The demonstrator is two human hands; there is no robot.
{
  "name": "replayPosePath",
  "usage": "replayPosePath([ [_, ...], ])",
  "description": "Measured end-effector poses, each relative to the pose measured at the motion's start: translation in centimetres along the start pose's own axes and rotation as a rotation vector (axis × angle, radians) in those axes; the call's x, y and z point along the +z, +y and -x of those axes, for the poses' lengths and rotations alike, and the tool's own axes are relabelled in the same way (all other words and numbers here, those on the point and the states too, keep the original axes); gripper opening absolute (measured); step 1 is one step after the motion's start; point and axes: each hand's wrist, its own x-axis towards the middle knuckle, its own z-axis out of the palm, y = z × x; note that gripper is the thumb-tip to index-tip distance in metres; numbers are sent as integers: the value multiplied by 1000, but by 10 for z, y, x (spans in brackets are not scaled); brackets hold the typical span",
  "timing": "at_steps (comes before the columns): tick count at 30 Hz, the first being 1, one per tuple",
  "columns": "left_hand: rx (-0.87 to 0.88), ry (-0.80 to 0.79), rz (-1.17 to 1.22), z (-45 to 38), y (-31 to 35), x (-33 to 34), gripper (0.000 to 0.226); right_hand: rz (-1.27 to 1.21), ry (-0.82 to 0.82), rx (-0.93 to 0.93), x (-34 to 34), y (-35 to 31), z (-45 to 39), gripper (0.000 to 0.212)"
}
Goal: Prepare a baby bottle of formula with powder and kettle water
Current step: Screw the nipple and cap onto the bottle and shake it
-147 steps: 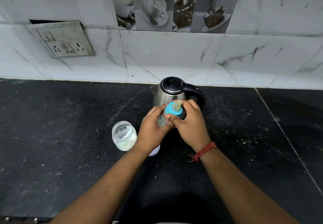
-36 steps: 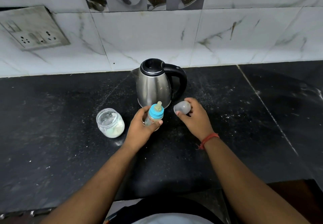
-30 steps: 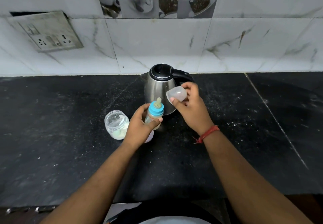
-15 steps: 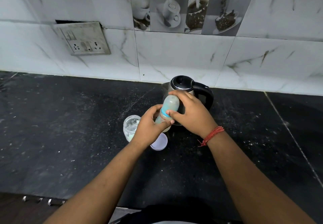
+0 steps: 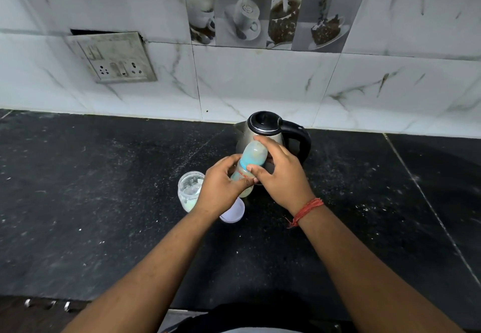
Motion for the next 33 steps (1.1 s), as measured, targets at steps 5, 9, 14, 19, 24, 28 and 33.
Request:
replayPosePath([
  [5,22,14,-49,-1,4,6,49,3,24,53,-2,0,3,65],
  [9,36,52,-98,-1,5,12,48,32,56,97,3,-3,7,66],
  [14,-42,23,-2,-6,6,10,43,-6,-46,94,-4,-12,-4,70],
  [19,-113,-78,125,-9,8,4,43,-186,-129,76,-27,0,-2,75],
  [24,-140,-129,174,-8,12,4,38,-7,-286,57,-30,9,7,105],
  [28,-172,-174,238,-11,18,10,34,86,-173,27,-13,7,12,110],
  [33,-162,-216,167,-14,27,12,37,130,-42,-14,-8,9,13,111],
])
